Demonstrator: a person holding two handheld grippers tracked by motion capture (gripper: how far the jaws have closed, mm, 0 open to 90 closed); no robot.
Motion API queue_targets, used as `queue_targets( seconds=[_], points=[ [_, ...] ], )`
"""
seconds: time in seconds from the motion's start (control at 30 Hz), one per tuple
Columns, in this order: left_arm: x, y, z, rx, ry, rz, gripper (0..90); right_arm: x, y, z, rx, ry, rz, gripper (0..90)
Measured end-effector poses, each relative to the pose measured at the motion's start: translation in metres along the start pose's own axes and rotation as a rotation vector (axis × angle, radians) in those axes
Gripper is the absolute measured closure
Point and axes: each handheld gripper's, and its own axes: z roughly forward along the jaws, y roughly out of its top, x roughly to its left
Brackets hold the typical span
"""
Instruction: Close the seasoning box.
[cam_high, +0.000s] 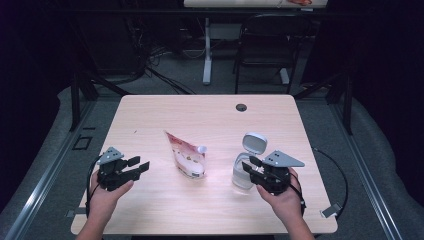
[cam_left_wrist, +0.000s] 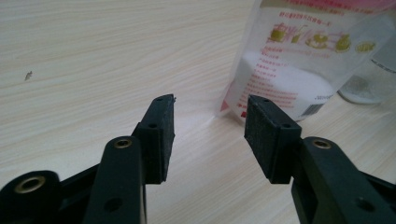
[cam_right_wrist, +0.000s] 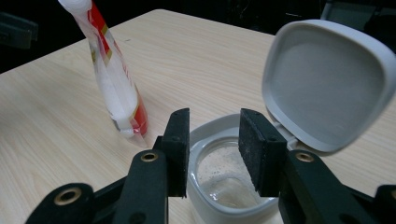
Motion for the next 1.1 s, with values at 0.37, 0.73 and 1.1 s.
queue_targets(
  seconds=[0.37, 0.73, 1.1],
  points=[
    [-0.012, 0.023, 0.009, 0.004, -0.032, 0.041, 53.6, 0.019, 0.015, 0.017, -0.005, 0.068, -0.028, 65.1],
    [-0.014, 0.05, 0.021, -0.004, -0.049, 0.09, 52.9, 0.038, 0.035, 0.034, -0.015, 0.136, -0.067, 62.6],
    [-0.018, 0.071, 0.034, -0.004, -0.087, 0.117, 55.6, 0.045, 0.042, 0.047, -0.016, 0.177, -0.06, 62.5]
  ],
)
